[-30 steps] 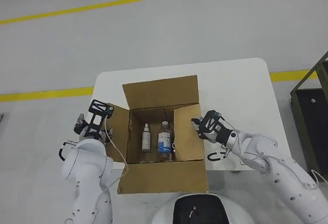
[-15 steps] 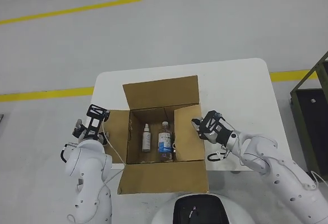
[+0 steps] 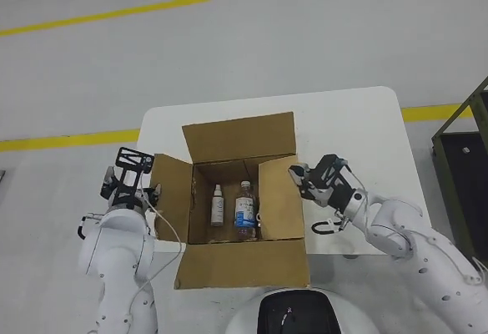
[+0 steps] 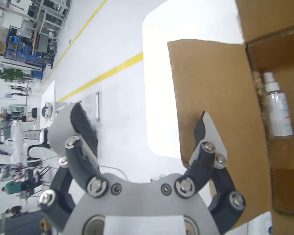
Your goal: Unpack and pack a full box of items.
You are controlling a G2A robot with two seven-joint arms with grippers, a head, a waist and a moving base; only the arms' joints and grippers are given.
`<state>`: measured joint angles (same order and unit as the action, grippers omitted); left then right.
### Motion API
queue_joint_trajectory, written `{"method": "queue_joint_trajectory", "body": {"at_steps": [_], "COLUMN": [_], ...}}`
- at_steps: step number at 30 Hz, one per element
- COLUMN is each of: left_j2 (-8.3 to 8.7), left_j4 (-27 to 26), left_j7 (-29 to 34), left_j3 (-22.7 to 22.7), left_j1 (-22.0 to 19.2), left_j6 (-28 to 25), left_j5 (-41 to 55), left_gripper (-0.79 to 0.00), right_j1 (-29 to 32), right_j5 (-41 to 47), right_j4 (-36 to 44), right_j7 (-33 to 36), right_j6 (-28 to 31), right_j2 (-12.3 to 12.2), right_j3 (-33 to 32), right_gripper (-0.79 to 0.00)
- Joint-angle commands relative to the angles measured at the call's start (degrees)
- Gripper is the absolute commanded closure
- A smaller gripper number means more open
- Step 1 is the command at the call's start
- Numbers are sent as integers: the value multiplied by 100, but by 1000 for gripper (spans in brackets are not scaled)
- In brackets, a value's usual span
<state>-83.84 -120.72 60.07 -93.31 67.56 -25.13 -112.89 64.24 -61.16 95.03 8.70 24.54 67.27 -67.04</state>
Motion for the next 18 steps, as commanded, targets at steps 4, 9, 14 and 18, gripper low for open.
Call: {"method": "queue_joint_trajectory", "body": {"at_steps": [4, 9, 14, 18], "left_j2": [13, 8, -44, -82], "left_j4": [-451, -864, -873, -669], "left_j7": [-111, -249, -200, 67], "left_j3": [97, 337, 728, 1201], "left_j1": [58, 24, -30, -35], "left_j6": [-93, -239, -70, 127], "left_j5": [227, 896, 2496, 3824], "left_gripper": [-785, -785, -785, -785], "right_j1": [113, 376, 673, 926], "right_j5": [148, 281, 315, 296], "right_j4": [109, 264, 360, 417], "right_j7": [-34, -51, -36, -104], "right_j6": [-49, -108, -113, -103], "right_j2": [-30, -82, -140, -180], "right_j3": [-277, -665, -1051, -1331], "right_gripper": [0, 0, 0, 0]}}
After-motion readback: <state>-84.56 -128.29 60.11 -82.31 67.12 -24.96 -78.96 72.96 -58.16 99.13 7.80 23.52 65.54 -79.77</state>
